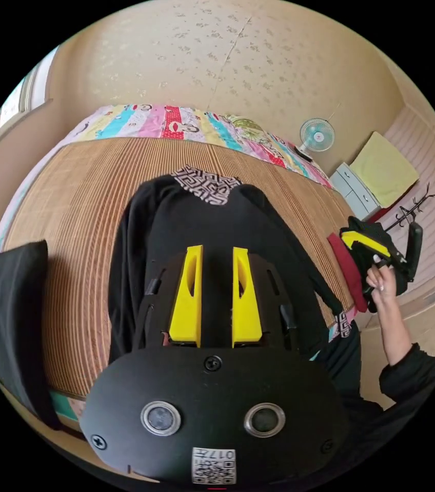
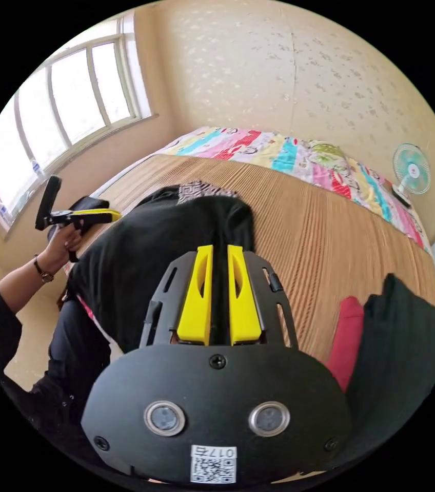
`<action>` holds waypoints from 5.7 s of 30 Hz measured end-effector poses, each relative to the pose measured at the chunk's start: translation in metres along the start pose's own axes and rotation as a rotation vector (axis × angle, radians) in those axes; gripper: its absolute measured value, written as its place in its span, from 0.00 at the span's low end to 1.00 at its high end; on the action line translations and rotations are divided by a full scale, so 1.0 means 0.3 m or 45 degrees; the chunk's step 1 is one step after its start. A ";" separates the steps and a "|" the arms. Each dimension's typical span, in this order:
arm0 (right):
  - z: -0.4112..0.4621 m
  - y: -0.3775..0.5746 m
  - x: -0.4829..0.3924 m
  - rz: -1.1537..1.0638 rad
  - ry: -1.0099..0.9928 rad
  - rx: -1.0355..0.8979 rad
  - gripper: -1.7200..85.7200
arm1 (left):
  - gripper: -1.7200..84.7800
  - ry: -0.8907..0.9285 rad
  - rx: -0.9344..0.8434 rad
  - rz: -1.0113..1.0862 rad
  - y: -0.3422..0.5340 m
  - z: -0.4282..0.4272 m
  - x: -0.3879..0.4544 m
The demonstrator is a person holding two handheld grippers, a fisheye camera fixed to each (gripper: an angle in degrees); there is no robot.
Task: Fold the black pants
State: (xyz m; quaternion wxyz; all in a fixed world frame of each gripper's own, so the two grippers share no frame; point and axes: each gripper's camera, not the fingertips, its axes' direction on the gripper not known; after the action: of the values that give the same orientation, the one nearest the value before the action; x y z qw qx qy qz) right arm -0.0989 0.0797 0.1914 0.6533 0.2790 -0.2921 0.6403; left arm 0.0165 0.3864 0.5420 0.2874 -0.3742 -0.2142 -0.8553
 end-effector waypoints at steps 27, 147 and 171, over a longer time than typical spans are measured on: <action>-0.068 0.387 0.031 0.340 0.154 -0.077 0.10 | 0.02 -0.509 0.006 -0.301 0.452 -0.403 -0.400; -0.045 -0.608 0.205 -0.121 -0.449 -0.282 0.11 | 0.11 0.648 0.058 0.031 0.484 -0.508 -0.963; 0.104 -0.549 0.111 -0.309 -0.421 -0.243 0.07 | 0.10 0.630 0.092 0.037 0.425 -0.518 -0.975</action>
State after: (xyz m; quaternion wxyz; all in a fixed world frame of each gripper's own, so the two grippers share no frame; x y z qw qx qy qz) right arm 0.0652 0.0751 0.2385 0.6921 0.3504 -0.4188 0.4720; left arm 0.1815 0.2983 0.2405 0.3567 -0.1461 -0.1623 -0.9083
